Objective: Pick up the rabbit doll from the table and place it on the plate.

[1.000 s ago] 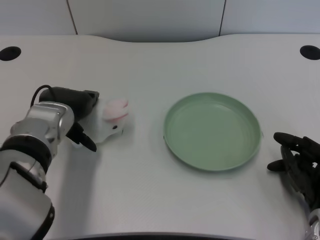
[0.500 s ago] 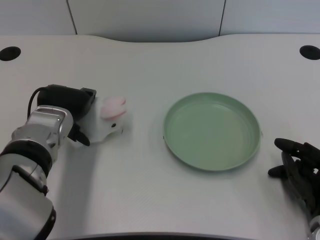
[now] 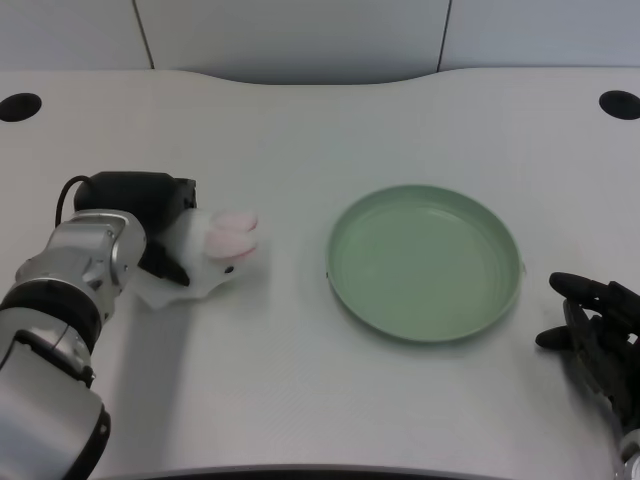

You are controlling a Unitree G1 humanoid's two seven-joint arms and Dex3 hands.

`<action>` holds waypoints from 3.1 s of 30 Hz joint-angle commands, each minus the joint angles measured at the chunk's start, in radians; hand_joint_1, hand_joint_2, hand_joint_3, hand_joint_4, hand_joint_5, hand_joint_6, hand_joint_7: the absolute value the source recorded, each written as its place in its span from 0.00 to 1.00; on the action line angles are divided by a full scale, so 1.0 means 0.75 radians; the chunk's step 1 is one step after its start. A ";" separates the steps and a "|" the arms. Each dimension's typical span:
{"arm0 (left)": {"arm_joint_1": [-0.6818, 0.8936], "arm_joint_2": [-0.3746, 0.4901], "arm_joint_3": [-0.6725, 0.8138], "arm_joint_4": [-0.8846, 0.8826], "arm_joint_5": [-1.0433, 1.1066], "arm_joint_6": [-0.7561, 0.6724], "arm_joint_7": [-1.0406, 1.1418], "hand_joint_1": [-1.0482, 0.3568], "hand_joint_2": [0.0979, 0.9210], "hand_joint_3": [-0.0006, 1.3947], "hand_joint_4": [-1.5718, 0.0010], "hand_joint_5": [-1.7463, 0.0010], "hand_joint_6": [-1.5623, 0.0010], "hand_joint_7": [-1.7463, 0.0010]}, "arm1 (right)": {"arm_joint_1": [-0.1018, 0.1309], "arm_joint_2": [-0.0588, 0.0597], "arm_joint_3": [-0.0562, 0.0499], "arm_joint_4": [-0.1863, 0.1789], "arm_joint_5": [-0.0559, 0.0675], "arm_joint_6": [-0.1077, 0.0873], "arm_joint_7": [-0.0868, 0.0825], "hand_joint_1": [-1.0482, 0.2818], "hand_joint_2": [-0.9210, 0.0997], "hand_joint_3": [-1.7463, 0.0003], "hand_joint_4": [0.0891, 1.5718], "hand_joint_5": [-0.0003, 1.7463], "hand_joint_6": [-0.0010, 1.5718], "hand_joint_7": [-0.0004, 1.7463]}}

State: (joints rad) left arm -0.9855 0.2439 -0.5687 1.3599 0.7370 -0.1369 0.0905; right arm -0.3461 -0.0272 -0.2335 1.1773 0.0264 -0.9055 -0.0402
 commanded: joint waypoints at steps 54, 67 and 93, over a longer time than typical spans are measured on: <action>-0.267 -0.501 -0.033 -0.045 -0.030 -0.239 0.061 0.51 0.76 0.29 0.52 0.07 0.56 0.19 | -0.064 0.027 -0.008 0.069 0.003 -0.039 0.010 0.51 0.00 0.82 0.57 0.63 0.61 0.25; -0.243 -0.486 -0.069 -0.018 -0.022 -0.195 -0.083 0.23 0.90 0.01 0.69 0.46 0.64 0.68 | -0.054 0.024 0.018 0.068 -0.024 -0.066 -0.033 0.52 0.00 0.82 0.56 0.63 0.57 0.26; -0.183 -0.298 0.073 -0.075 -0.134 -0.249 -0.083 0.07 1.00 0.08 0.99 0.99 1.00 1.00 | -0.065 0.014 0.008 0.079 -0.003 -0.046 -0.002 0.53 0.00 0.82 0.56 0.64 0.56 0.28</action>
State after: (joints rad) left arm -1.1436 -0.0483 -0.5509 1.3154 0.6673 -0.3013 0.0006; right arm -0.3977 0.0005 -0.2226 1.2312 0.0186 -0.9490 -0.0401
